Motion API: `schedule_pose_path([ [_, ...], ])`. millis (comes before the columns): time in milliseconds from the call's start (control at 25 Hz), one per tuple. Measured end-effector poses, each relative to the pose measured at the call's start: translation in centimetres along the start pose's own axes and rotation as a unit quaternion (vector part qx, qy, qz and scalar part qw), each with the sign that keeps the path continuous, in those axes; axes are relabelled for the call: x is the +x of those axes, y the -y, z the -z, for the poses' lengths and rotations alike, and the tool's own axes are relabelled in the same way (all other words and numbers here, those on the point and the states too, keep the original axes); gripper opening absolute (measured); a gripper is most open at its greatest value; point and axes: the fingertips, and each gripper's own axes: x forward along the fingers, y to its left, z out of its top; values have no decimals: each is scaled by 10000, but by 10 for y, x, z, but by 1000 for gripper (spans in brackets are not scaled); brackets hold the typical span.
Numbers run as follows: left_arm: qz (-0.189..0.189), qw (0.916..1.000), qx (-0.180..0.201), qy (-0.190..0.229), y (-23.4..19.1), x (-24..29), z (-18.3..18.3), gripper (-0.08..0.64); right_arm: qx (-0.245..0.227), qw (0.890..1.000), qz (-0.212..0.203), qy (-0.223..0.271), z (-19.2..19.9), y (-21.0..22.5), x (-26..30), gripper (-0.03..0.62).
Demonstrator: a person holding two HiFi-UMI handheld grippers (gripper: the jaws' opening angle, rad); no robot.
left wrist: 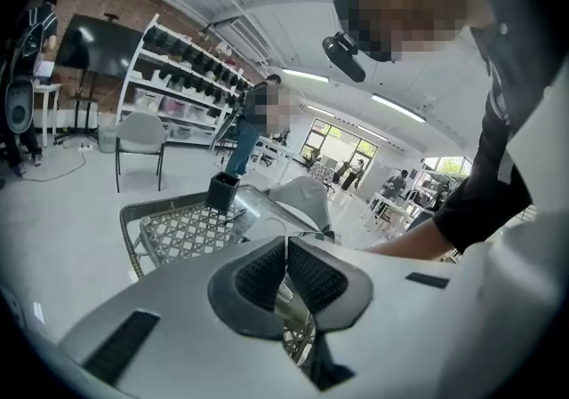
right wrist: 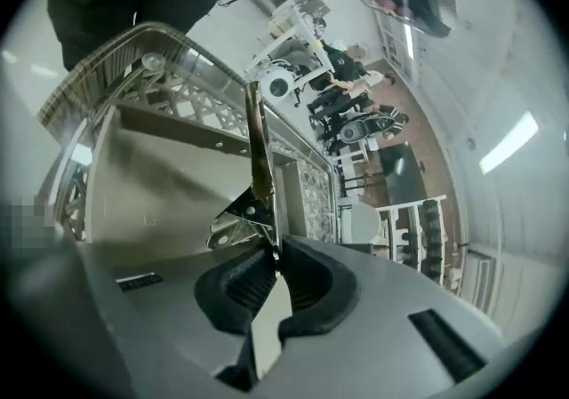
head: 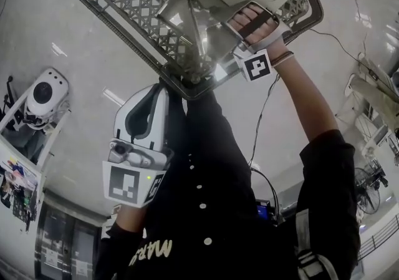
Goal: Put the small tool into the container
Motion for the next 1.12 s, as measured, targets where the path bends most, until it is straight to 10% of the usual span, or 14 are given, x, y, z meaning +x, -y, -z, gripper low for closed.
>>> schedule_pose_path([
  [600,-4,9995,-217,-247,-3,5,29,34,-1839,9815,28,537,3,-21,21,71],
  [1120,-29,9997,-191,-125,-5,-3,24,34,-1191,9911,-505,330,4,-29,16,146],
])
